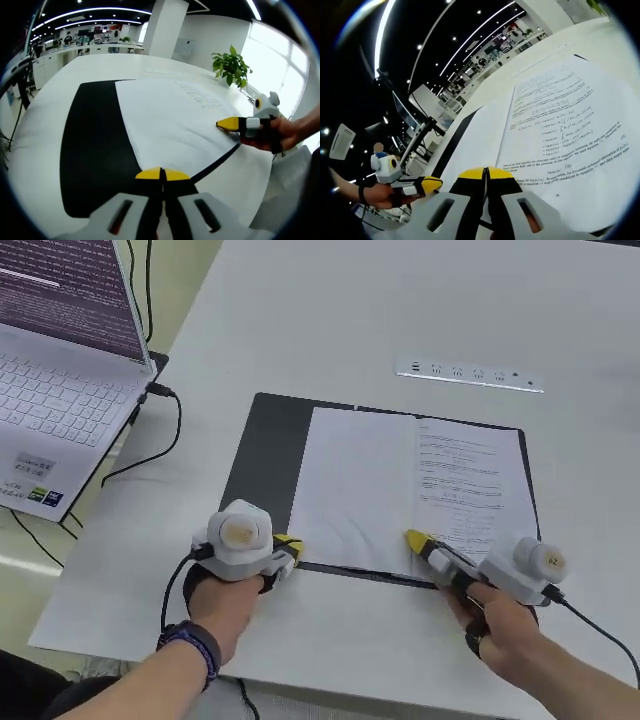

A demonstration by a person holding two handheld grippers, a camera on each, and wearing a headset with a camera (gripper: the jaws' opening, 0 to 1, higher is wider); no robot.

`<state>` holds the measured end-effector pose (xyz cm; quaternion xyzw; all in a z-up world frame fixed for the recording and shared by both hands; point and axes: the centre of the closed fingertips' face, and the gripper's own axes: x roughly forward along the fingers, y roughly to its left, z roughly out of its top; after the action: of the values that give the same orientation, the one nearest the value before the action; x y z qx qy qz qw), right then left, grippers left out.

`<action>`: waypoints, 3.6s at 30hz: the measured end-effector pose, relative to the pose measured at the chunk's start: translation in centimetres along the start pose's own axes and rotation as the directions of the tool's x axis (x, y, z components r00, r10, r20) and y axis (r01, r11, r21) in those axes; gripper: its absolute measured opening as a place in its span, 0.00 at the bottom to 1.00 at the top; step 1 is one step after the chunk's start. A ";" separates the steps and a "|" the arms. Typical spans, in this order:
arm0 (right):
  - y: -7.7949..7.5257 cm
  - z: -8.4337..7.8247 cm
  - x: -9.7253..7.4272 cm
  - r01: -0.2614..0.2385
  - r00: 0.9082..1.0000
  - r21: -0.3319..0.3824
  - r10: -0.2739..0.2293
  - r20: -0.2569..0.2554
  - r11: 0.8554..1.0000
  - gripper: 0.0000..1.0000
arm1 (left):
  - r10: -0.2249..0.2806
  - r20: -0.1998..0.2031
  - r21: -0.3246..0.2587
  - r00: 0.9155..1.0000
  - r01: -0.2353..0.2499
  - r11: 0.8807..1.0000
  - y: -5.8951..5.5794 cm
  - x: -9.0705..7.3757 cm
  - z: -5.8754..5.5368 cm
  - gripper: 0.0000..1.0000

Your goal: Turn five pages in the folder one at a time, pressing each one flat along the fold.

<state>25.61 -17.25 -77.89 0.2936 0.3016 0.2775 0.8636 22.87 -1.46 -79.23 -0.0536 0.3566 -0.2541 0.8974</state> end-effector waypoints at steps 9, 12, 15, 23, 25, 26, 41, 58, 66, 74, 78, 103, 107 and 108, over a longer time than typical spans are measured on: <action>0.5 -1.0 -1.1 -0.007 1.000 0.008 0.007 -0.006 1.000 0.00 | -0.007 0.001 0.008 1.000 0.007 1.000 -0.1 -0.1 0.0 0.00; 0.6 -1.2 -1.3 -0.009 1.000 0.008 0.009 -0.011 1.000 0.00 | -0.004 0.003 0.007 1.000 0.004 1.000 -0.1 -0.1 0.0 0.00; 0.8 -1.6 -1.7 -0.009 1.000 0.005 0.009 -0.015 1.000 0.00 | -0.004 0.004 0.005 1.000 0.004 1.000 -0.1 -0.1 0.0 0.00; 1.0 -2.4 -2.1 -0.015 0.999 -0.009 0.014 -0.044 1.000 0.00 | -0.004 0.007 0.000 1.000 0.004 1.000 -0.1 -0.1 0.0 0.00; 1.1 -2.5 -2.1 -0.014 0.999 -0.012 0.013 -0.049 1.000 0.00 | -0.004 0.007 0.000 1.000 0.004 1.000 -0.1 -0.1 0.0 0.00; 1.1 -2.5 -2.1 -0.013 0.999 -0.013 0.013 -0.051 1.000 0.00 | -0.004 0.007 0.001 1.000 0.004 1.000 -0.1 -0.1 0.0 0.00; 1.0 -2.7 -2.3 0.028 0.997 -0.010 -0.029 -0.075 1.000 0.00 | 0.023 -0.035 0.079 0.999 -0.020 0.997 -0.3 0.0 0.1 0.00; 2.0 -1.0 -4.0 0.009 0.999 -0.009 -0.009 -0.046 1.000 0.12 | -0.008 -0.033 0.010 0.999 0.008 1.000 -2.0 -1.2 1.7 0.20; 0.8 1.8 -6.7 0.012 1.000 -0.022 -0.011 0.028 1.000 0.25 | -0.010 -0.011 0.053 1.000 0.010 0.999 -2.8 -2.9 3.5 0.36; -0.6 3.6 -10.2 0.048 0.997 -0.080 -0.043 0.062 0.996 0.36 | -0.020 0.027 0.123 0.999 0.017 0.992 -3.3 -4.9 5.1 0.46; -1.1 4.1 -11.7 0.063 0.997 -0.124 -0.056 0.061 0.990 0.39 | -0.017 0.059 0.123 0.998 0.010 0.992 -3.5 -6.1 5.8 0.48; 1.0 3.6 -16.8 0.074 0.997 -0.325 -0.074 0.013 0.943 0.57 | 0.013 0.143 0.137 0.990 -0.032 0.990 -5.8 -11.5 8.7 0.63; 1.1 3.7 -17.2 0.079 0.997 -0.328 -0.077 0.018 0.942 0.57 | 0.021 0.146 0.131 0.989 -0.040 0.991 -6.1 -11.7 8.8 0.65; 1.1 3.8 -17.4 0.082 0.997 -0.323 -0.078 0.023 0.943 0.57 | 0.024 0.143 0.128 0.990 -0.042 0.991 -6.2 -11.7 8.7 0.65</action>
<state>16.32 -29.23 -68.48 0.1369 0.2593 0.2865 0.9121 18.83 -1.76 -63.88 -0.0065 0.2758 -0.2577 0.9260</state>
